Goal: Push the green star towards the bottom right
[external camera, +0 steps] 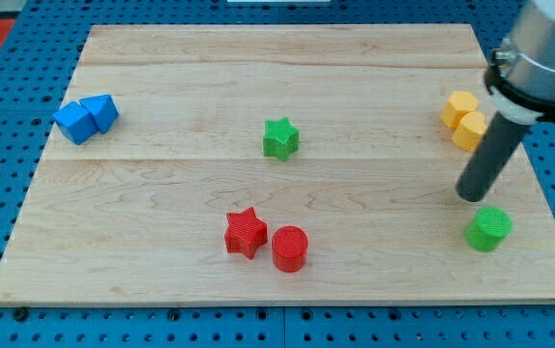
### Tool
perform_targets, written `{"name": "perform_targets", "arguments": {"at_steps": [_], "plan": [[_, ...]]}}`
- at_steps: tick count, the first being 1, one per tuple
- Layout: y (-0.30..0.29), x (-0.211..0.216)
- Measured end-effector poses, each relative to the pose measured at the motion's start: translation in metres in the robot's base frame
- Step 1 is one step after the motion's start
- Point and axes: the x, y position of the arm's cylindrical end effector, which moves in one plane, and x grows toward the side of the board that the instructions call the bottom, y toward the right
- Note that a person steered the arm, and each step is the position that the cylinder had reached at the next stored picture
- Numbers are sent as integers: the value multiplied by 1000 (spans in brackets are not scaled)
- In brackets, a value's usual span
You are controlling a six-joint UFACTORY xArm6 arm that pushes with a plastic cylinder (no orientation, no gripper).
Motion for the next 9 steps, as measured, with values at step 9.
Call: {"name": "perform_targets", "arguments": {"at_steps": [9], "plan": [[-318,-94]]}}
